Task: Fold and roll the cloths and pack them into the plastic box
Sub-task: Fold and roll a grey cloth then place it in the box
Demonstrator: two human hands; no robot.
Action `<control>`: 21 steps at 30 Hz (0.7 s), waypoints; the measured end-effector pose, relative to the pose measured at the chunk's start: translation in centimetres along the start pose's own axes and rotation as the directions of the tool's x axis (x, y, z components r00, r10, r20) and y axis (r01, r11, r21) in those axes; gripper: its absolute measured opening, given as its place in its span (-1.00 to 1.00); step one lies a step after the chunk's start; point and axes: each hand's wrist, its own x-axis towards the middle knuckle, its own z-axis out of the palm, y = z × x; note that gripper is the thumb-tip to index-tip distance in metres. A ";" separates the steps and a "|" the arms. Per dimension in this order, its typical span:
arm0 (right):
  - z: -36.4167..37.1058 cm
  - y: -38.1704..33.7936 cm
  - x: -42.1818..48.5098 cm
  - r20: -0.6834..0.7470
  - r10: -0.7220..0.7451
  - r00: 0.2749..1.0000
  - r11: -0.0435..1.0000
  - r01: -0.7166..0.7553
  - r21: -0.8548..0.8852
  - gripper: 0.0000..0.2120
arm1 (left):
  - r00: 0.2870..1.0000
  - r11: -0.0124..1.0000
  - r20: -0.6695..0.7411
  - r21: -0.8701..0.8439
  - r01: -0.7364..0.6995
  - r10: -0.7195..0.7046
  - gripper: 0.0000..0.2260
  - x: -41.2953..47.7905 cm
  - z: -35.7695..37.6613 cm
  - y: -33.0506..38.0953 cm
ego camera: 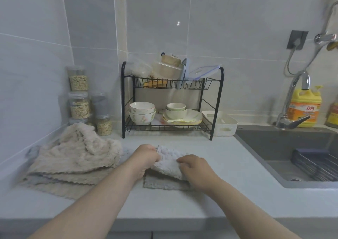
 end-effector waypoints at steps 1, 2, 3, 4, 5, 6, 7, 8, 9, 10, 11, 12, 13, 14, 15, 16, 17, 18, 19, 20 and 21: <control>0.3 0.1 0.0 0.000 -0.026 1.000 0.998 0.026 -0.063 -0.67 | 1.000 0.999 0.002 0.038 -0.009 0.009 -0.81 -0.1 -0.2 -0.2; 0.5 0.2 0.1 0.007 -0.049 0.999 0.991 0.050 -0.121 -0.66 | 1.000 0.996 0.008 0.083 -0.019 0.018 -0.79 -0.1 -0.3 -0.4; 0.6 0.2 0.0 0.020 -0.058 0.998 0.984 0.061 -0.168 -0.66 | 1.000 0.993 0.022 0.116 -0.018 0.016 -0.73 -0.1 -0.3 -0.5; 0.6 0.2 -0.1 0.029 -0.066 0.997 0.975 0.071 -0.210 -0.66 | 0.999 0.991 0.038 0.133 -0.014 0.009 -0.63 -0.1 -0.4 -0.7; 0.6 0.2 -0.2 0.036 -0.077 0.996 0.964 0.084 -0.253 -0.65 | 0.999 0.992 0.053 0.124 -0.011 0.005 -0.51 -0.1 -0.4 -0.9; 0.6 0.2 -0.4 0.049 -0.095 0.994 0.949 0.105 -0.297 -0.63 | 0.998 0.995 0.070 0.103 -0.010 0.003 -0.39 0.1 -0.4 -1.1; 0.7 0.2 -0.5 0.066 -0.111 0.992 0.934 0.127 -0.334 -0.62 | 0.995 0.996 0.096 0.089 -0.017 0.009 -0.32 0.2 -0.4 -1.4; 0.7 0.3 -0.7 0.082 -0.127 0.988 0.920 0.149 -0.363 -0.61 | 0.993 0.996 0.115 0.084 -0.033 0.024 -0.29 0.3 -0.3 -1.5; 0.8 0.3 -0.8 0.099 -0.135 0.986 0.911 0.163 -0.380 -0.60 | 0.991 0.995 0.124 0.085 -0.053 0.043 -0.29 0.5 -0.3 -1.7; 0.9 0.4 -0.9 0.111 -0.137 0.984 0.907 0.170 -0.385 -0.59 | 0.991 0.993 0.120 0.095 -0.076 0.064 -0.31 0.7 -0.3 -1.9; 0.9 0.3 -0.9 0.114 -0.142 0.983 0.905 0.175 -0.387 -0.58 | 0.990 0.989 0.110 0.116 -0.096 0.084 -0.33 0.9 -0.3 -2.1; 1.0 0.2 -1.0 0.117 -0.147 0.982 0.902 0.182 -0.392 -0.58 | 0.991 0.981 0.099 0.157 -0.110 0.095 -0.34 1.2 -0.3 -2.4; 1.0 0.1 -1.0 0.121 -0.150 0.981 0.896 0.187 -0.402 -0.58 | 0.990 0.969 0.094 0.216 -0.121 0.103 -0.35 1.3 -0.3 -2.6; 1.0 0.1 -1.0 0.124 -0.155 0.980 0.892 0.192 -0.408 -0.58 | 0.989 0.948 0.091 0.286 -0.137 0.116 -0.37 1.2 -0.2 -2.7; 0.9 0.1 -1.0 0.122 -0.161 0.979 0.893 0.197 -0.404 -0.59 | 0.988 0.921 0.083 0.358 -0.154 0.133 -0.38 1.2 -0.2 -2.9; 0.8 0.0 -1.1 0.107 -0.163 0.981 0.906 0.191 -0.378 -0.60 | 0.984 0.880 0.065 0.441 -0.175 0.163 -0.39 1.0 -0.2 -3.0; 0.7 0.0 -1.1 0.074 -0.159 0.985 0.927 0.175 -0.332 -0.61 | 0.975 0.821 0.040 0.533 -0.205 0.217 -0.39 0.7 -0.3 -2.9; 0.5 0.0 -0.9 0.025 -0.153 0.988 0.949 0.154 -0.276 -0.62 | 0.953 0.739 0.032 0.623 -0.255 0.302 -0.39 0.4 -0.3 -2.6; 0.2 -0.1 -0.6 -0.021 -0.142 0.990 0.964 0.134 -0.228 -0.63 | 0.917 0.649 0.068 0.686 -0.329 0.393 -0.42 0.2 -0.3 -2.4; 0.2 0.1 -0.1 -0.048 -0.130 0.990 0.974 0.118 -0.195 -0.62 | 0.884 0.589 0.136 0.699 -0.405 0.447 -0.46 0.2 -0.3 -2.2; 0.1 0.2 0.2 -0.043 -0.121 0.992 0.978 0.111 -0.175 -0.60 | 0.867 0.560 0.217 0.687 -0.462 0.449 -0.50 0.2 -0.2 -2.1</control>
